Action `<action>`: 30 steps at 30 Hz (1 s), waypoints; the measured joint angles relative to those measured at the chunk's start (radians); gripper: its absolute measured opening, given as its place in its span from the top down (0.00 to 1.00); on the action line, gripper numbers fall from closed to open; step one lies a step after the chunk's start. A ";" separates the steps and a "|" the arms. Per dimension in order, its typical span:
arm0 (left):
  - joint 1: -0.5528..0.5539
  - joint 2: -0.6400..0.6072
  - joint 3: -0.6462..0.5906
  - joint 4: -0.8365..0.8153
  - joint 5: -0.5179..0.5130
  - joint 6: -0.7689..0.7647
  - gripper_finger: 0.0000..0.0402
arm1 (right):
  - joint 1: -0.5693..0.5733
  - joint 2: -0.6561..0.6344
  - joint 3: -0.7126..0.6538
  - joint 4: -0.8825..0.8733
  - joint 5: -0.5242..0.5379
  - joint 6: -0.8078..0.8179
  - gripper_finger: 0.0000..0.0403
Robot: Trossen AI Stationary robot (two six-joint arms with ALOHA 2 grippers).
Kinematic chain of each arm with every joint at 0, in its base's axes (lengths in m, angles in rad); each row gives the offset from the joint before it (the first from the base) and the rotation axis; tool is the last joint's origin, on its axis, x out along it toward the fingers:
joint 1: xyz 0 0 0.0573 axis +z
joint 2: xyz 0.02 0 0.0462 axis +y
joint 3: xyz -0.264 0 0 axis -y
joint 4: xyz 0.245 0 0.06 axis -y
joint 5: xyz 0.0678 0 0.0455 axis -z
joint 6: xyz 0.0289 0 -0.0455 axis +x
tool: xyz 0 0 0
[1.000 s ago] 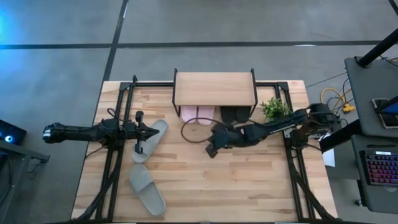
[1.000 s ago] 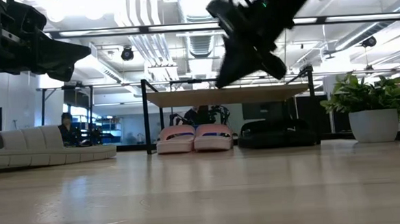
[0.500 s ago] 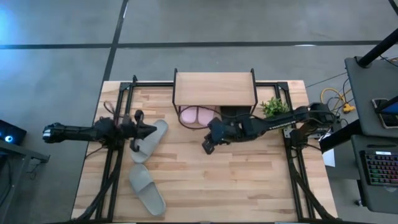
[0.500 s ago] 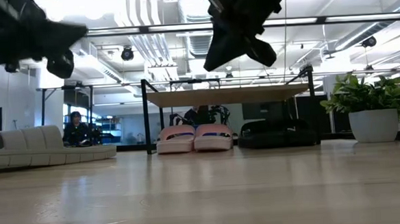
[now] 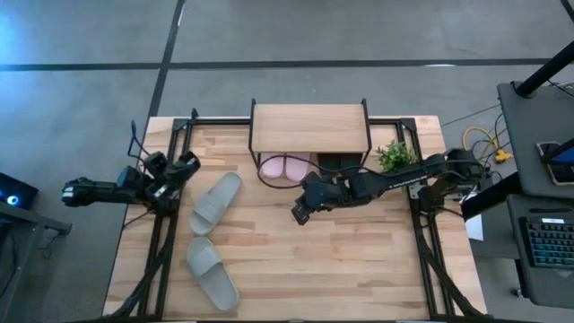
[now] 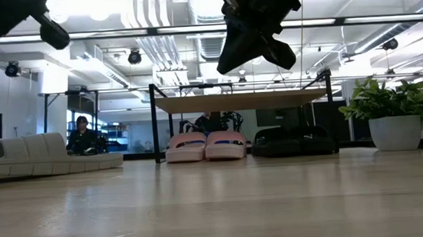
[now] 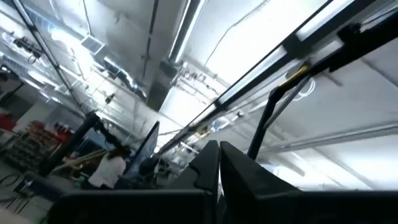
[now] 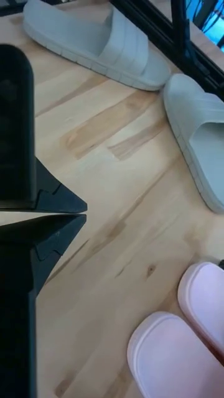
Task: Pick and place slides into the shelf
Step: Put the left gray slide on the shelf
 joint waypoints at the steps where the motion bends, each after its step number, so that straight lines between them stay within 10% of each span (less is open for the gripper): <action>1: 0.000 0.000 0.004 0.010 -0.022 0.000 1.00 | 0.000 0.000 0.000 0.000 0.000 0.000 0.98; 7: 0.000 0.022 0.067 -0.116 -0.045 0.027 1.00 | -0.005 0.000 0.000 0.000 0.000 -0.011 0.98; 18: -0.028 0.258 0.527 -1.335 -0.041 0.007 1.00 | -0.006 0.000 -0.001 -0.012 -0.005 -0.053 0.98; 30: -0.277 0.749 1.002 -1.717 -0.147 -0.101 1.00 | -0.006 0.000 -0.002 -0.110 0.000 -0.047 0.98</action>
